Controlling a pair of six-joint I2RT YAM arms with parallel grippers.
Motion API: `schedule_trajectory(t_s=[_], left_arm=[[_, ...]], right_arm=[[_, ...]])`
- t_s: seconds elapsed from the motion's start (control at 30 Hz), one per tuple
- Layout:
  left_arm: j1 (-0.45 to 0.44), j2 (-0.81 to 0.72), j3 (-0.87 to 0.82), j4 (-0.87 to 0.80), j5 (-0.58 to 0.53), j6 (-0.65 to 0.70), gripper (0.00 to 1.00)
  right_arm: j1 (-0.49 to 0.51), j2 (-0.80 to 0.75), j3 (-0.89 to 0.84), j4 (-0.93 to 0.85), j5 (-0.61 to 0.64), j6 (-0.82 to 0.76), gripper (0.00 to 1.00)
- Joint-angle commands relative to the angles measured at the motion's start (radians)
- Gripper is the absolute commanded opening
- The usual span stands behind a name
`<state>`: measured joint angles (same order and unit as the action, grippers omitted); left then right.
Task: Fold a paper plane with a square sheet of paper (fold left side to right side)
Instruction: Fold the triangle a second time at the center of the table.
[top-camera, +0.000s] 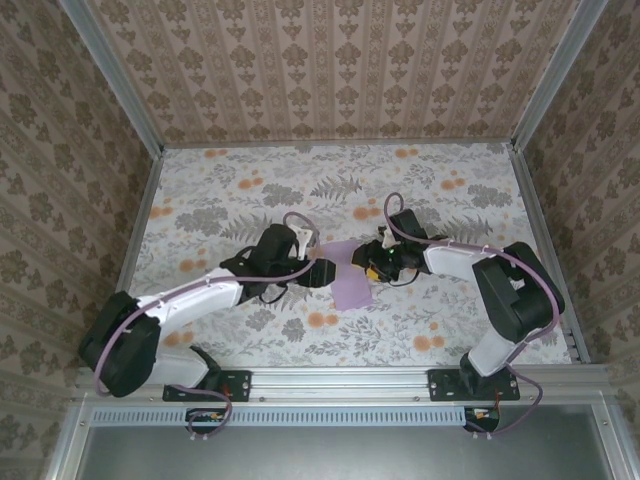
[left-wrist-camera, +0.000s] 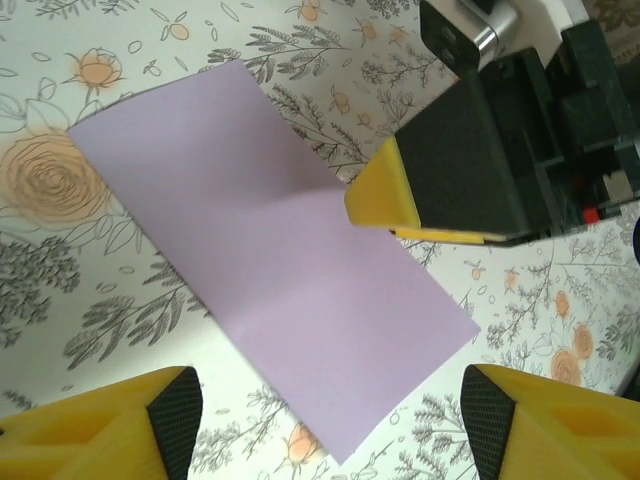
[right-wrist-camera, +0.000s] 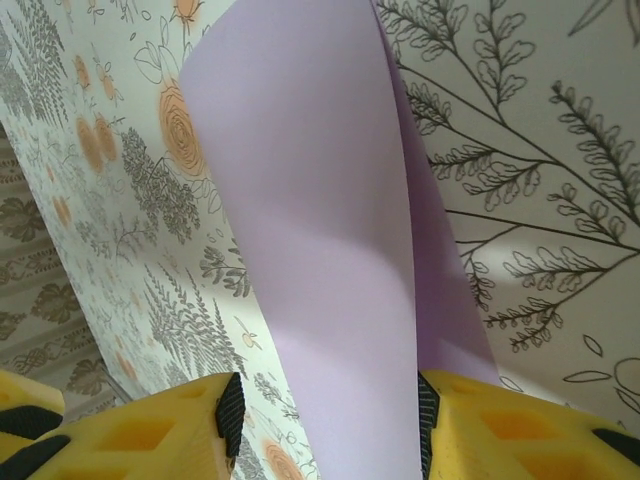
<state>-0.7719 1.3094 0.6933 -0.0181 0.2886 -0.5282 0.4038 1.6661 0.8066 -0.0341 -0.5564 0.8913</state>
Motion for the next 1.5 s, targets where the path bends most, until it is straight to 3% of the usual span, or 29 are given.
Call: schedule_trajectory(t_s=[0.0, 0.2, 0.37, 0.6, 0.87, 1.17, 1.37, 1.47], left_arm=[[-0.011, -0.054, -0.027, -0.035, -0.019, 0.058, 0.73], [-0.033, -0.100, -0.042, -0.039, -0.007, 0.100, 0.74], [-0.102, -0.099, -0.007, -0.076, -0.025, 0.165, 0.76], [-0.258, -0.030, 0.103, -0.183, -0.154, 0.241, 0.81], [-0.390, 0.163, 0.286, -0.292, -0.325, 0.254, 0.86], [-0.432, 0.334, 0.426, -0.426, -0.475, 0.213, 0.86], [-0.435, 0.415, 0.483, -0.443, -0.501, 0.202, 0.85], [-0.435, 0.442, 0.504, -0.444, -0.504, 0.204, 0.79]], right_arm=[[-0.004, 0.032, 0.038, -0.042, -0.059, -0.017, 0.48], [-0.005, 0.050, 0.050, -0.076, -0.094, -0.028, 0.46], [-0.005, 0.039, 0.061, -0.104, -0.087, -0.022, 0.37], [-0.005, 0.015, 0.089, -0.175, -0.090, -0.034, 0.25], [-0.003, -0.010, 0.096, -0.211, -0.099, -0.029, 0.12], [0.000, -0.021, 0.083, -0.215, -0.100, -0.025, 0.10], [0.007, -0.017, 0.069, -0.194, -0.104, -0.010, 0.09], [0.009, -0.014, 0.067, -0.190, -0.103, -0.007, 0.09]])
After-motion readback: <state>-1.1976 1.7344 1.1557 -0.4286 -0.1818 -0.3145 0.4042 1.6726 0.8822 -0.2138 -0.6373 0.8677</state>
